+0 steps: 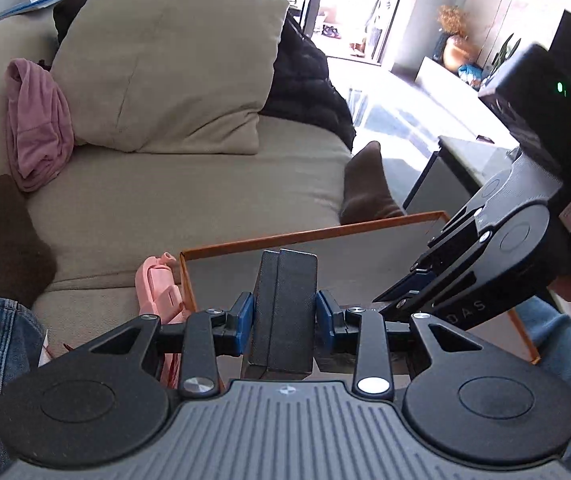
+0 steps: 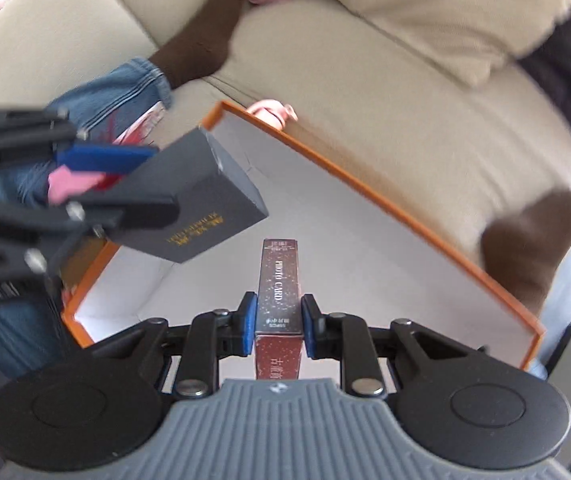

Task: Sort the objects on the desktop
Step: 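Carry the gray box and the red card box over the orange shoebox, then lower the gray box into the shoebox with the left gripper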

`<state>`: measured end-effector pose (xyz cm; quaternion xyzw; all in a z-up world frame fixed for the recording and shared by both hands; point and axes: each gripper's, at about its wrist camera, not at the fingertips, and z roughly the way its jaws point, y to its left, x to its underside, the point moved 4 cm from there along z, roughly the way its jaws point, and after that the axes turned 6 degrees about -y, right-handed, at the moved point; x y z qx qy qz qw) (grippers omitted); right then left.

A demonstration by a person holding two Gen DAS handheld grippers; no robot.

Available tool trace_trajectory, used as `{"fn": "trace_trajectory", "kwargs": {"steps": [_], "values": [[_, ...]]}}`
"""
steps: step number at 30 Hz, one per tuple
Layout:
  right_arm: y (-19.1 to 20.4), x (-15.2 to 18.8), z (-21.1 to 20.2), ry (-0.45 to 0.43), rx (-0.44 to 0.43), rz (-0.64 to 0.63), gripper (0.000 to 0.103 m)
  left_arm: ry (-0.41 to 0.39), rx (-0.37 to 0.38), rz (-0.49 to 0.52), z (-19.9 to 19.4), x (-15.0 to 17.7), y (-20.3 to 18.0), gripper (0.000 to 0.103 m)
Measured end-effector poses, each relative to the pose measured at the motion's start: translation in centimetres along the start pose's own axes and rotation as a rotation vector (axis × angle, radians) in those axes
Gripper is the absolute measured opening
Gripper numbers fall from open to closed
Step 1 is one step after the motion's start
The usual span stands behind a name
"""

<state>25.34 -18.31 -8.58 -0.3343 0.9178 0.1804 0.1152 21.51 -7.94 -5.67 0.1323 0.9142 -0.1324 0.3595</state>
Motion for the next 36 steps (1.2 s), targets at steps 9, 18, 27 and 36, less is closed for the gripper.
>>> {"fn": "trace_trajectory", "kwargs": {"steps": [9, 18, 27, 36], "values": [[-2.0, -2.0, 3.8, 0.035, -0.088, 0.156, 0.024, 0.051, -0.106, 0.065, 2.8, 1.0, 0.0, 0.039], [-2.3, -3.9, 5.7, 0.056, -0.091, 0.198, 0.024, 0.075, -0.123, 0.112, 3.9, 1.3, 0.1, 0.039], [-1.7, -4.8, 5.9, 0.007, -0.073, 0.270, 0.024, 0.034, -0.088, 0.115, 1.8, 1.3, 0.5, 0.040], [-1.3, -5.5, 6.1, -0.030, -0.038, 0.344, 0.029, -0.030, -0.087, 0.097, -1.6, 2.0, 1.3, 0.051]]}}
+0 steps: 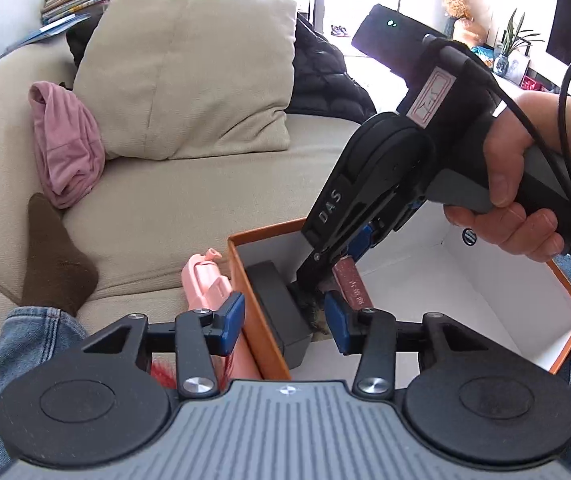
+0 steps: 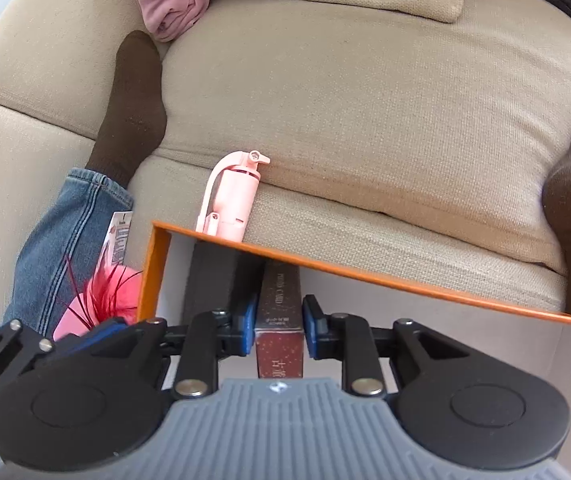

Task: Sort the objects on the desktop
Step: 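Lower the gray box into the shoebox with the left gripper, then open the left gripper to release the gray box inside the shoebox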

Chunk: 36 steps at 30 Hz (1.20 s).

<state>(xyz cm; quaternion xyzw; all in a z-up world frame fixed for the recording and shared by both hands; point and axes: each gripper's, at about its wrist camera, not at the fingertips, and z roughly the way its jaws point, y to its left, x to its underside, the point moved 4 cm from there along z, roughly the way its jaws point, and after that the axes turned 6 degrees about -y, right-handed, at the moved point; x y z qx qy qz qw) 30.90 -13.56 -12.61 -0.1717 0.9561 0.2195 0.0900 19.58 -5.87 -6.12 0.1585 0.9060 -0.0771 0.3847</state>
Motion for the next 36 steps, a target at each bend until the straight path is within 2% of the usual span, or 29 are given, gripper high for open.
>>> {"fn": "trace_trajectory", "kwargs": {"steps": [1, 3, 5, 7, 10, 12, 22, 25, 32, 34, 35, 36], "values": [[0.1, 0.0, -0.1, -0.002, 0.000, 0.001, 0.030, 0.005, 0.003, -0.006, 0.0, 0.1, 0.2, 0.051], [0.2, 0.1, -0.2, 0.004, -0.005, 0.001, 0.039, 0.022, 0.001, -0.020, 0.2, 0.2, 0.5, 0.051], [0.4, 0.3, -0.2, 0.007, 0.004, -0.006, 0.042, 0.032, -0.001, -0.031, 0.3, 0.4, 0.7, 0.051], [0.6, 0.5, -0.4, 0.014, -0.004, -0.009, 0.043, 0.038, 0.011, -0.040, 0.3, 0.7, 0.9, 0.044], [0.7, 1.2, -0.3, 0.041, -0.004, -0.010, 0.042, 0.051, 0.018, -0.050, 0.4, 1.1, 1.0, 0.042], [0.6, 1.7, 0.0, 0.055, 0.024, -0.007, 0.026, 0.056, 0.017, -0.045, 0.4, 1.3, 0.9, 0.040], [0.3, 2.5, -1.0, 0.045, 0.035, -0.013, 0.025, 0.054, 0.004, -0.055, 0.2, 1.4, 1.1, 0.039], [0.3, 3.0, -1.2, 0.056, 0.040, -0.018, 0.025, 0.031, 0.003, -0.061, -0.2, 1.1, 1.2, 0.039], [-0.2, 2.3, -0.9, 0.038, 0.041, 0.067, 0.025, 0.006, 0.006, -0.024, -0.3, 0.4, 0.3, 0.039], [0.1, 1.8, -0.8, 0.030, 0.053, 0.072, 0.025, 0.003, 0.020, -0.013, -0.1, 0.1, -0.2, 0.047], [0.3, 1.6, -0.8, 0.027, 0.061, 0.073, 0.025, 0.000, 0.031, -0.006, 0.0, 0.0, -0.5, 0.058], [0.4, 1.4, -0.8, 0.024, 0.064, 0.073, 0.025, -0.004, 0.036, 0.001, 0.2, -0.1, -0.8, 0.059]]}}
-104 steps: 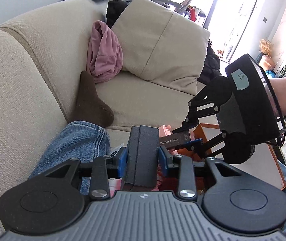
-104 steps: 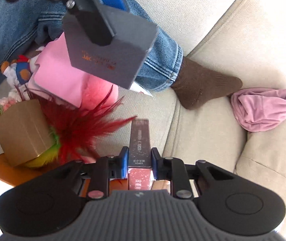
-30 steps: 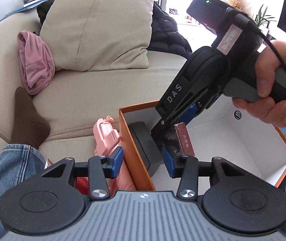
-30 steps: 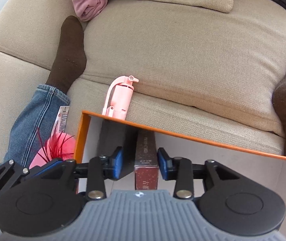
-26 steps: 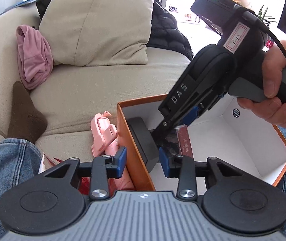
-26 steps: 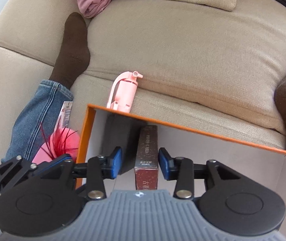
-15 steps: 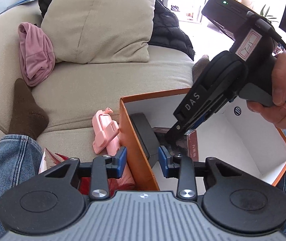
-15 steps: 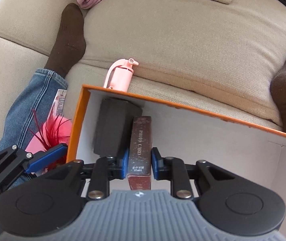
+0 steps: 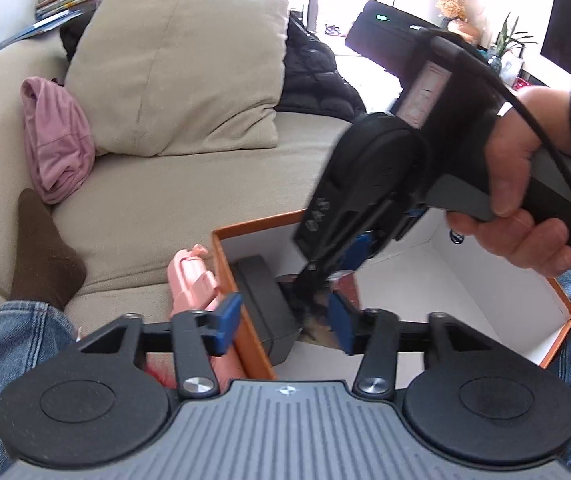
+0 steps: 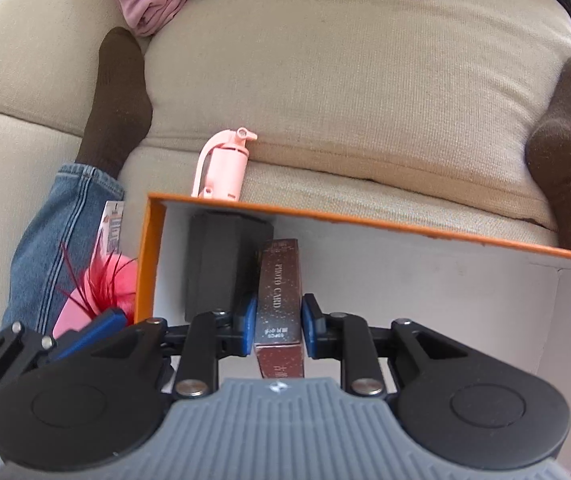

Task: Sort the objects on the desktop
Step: 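Open the left gripper to release the gray box inside the shoebox, then lower the red card box onto the gray box and open the right gripper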

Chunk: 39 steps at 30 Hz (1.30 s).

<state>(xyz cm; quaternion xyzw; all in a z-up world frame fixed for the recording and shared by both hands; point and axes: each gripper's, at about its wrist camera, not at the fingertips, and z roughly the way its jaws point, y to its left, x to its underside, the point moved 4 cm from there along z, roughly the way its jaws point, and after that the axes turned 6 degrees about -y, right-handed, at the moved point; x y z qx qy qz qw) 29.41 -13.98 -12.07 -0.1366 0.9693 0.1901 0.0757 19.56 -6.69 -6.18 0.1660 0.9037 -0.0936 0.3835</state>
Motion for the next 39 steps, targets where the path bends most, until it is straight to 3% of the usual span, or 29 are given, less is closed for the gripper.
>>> {"fn": "trace_trajectory", "kwargs": {"steps": [12, 18, 32, 39], "values": [[0.5, -0.8, 0.6, 0.009, 0.008, 0.014, 0.025, 0.021, -0.052, 0.084, 3.1, -0.3, -0.9, 0.058], [0.1, -1.1, 0.7, 0.017, 0.001, 0.033, 0.026, 0.033, -0.041, 0.083, 3.8, -0.4, -0.5, 0.053], [-0.5, -1.8, 0.8, 0.007, -0.003, 0.051, 0.026, 0.019, 0.062, 0.129, 3.9, 0.0, -1.1, 0.054], [-0.3, -1.6, 0.8, 0.007, -0.022, 0.064, 0.029, 0.035, 0.022, 0.115, 4.5, -0.1, -1.2, 0.056]]}}
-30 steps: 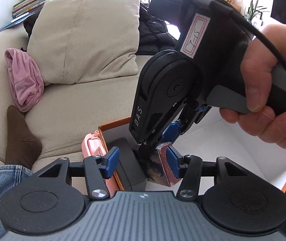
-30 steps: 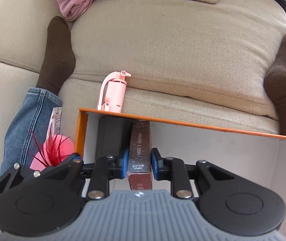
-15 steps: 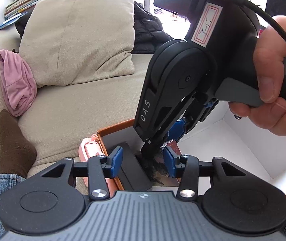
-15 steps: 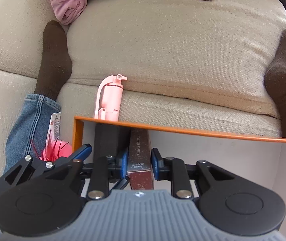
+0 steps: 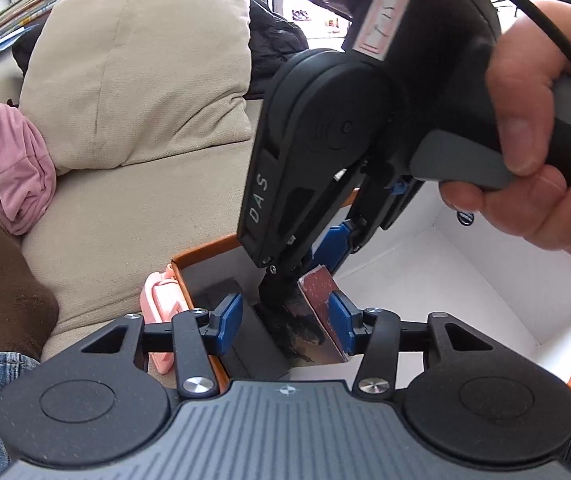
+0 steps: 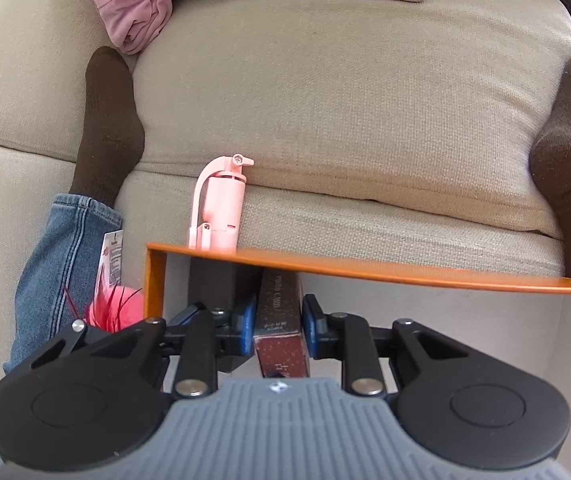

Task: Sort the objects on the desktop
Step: 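Lower the red card box onto the gray box and open the right gripper, then withdraw both grippers from the shoebox back toward the pile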

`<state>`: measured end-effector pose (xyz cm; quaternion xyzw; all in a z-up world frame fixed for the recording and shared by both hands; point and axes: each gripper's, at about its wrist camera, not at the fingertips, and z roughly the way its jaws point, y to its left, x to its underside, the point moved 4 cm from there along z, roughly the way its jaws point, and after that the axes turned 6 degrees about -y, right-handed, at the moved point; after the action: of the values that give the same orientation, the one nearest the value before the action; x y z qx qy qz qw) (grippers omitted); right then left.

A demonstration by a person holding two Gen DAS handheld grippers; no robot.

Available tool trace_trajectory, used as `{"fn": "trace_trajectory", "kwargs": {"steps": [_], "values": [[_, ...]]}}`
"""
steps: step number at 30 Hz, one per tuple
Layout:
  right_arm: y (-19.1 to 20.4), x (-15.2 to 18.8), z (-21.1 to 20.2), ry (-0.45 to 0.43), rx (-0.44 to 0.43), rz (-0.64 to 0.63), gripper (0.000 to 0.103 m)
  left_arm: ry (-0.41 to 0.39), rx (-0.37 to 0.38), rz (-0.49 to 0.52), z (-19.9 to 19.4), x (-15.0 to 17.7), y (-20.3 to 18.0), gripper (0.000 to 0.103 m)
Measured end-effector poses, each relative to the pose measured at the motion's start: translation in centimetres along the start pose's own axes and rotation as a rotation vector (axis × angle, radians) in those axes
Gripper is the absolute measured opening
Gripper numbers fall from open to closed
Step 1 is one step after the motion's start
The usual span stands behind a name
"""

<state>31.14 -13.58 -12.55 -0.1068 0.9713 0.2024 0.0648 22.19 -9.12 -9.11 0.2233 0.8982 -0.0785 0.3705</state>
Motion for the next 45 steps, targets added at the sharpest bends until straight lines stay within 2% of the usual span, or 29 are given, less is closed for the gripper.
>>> {"fn": "trace_trajectory", "kwargs": {"steps": [4, 5, 7, 11, 13, 16, 20, 24, 28, 31, 34, 38, 42, 45], "values": [[0.0, -0.3, -0.9, -0.031, -0.058, 0.017, 0.032, 0.003, -0.020, 0.010, -0.1, -0.2, 0.4, 0.054], [0.0, -0.4, -1.2, -0.045, -0.067, 0.015, 0.036, 0.006, -0.023, 0.015, -0.1, -0.2, 0.3, 0.052], [-0.2, -0.5, -2.0, -0.077, -0.082, 0.010, 0.038, 0.011, -0.040, 0.032, 0.0, -0.2, 0.2, 0.050], [-0.9, -0.3, -3.7, -0.126, -0.095, -0.027, 0.037, 0.011, -0.056, 0.042, 0.3, -0.5, 0.2, 0.047], [-1.4, 0.3, -4.1, -0.134, -0.083, -0.065, 0.030, 0.010, -0.051, 0.032, 0.2, -0.6, 0.4, 0.046], [-2.0, 1.6, -3.7, -0.127, -0.056, -0.160, 0.025, -0.011, -0.041, 0.010, -0.1, -0.9, 1.2, 0.046], [-1.8, 3.4, -1.6, -0.145, 0.037, -0.393, 0.024, -0.062, -0.024, -0.056, -2.1, -1.3, 2.5, 0.046], [-1.4, 4.4, 1.3, -0.145, 0.089, -0.602, 0.022, -0.089, -0.044, -0.151, -4.2, -0.9, 4.4, 0.046], [-0.9, 4.7, 3.5, -0.139, 0.061, -0.709, 0.016, -0.031, 0.033, -0.237, -4.4, 0.3, 5.3, 0.044], [0.2, 5.1, 3.9, -0.173, 0.037, -0.811, 0.016, -0.003, 0.065, -0.249, -3.8, 1.1, 5.3, 0.038], [1.2, 5.6, 4.3, -0.187, 0.041, -0.903, 0.010, 0.008, 0.106, -0.270, -3.2, 1.3, 5.2, 0.033], [1.9, 5.4, 4.6, -0.183, 0.050, -0.913, 0.002, 0.011, 0.115, -0.290, -2.8, 1.3, 5.6, 0.033], [2.0, 5.3, 4.7, -0.185, 0.074, -0.909, 0.003, -0.002, 0.102, -0.298, -3.5, 1.3, 5.8, 0.033], [1.7, 5.4, 4.0, -0.203, 0.097, -0.867, 0.004, -0.036, 0.091, -0.316, -5.4, 1.1, 6.5, 0.033]]}}
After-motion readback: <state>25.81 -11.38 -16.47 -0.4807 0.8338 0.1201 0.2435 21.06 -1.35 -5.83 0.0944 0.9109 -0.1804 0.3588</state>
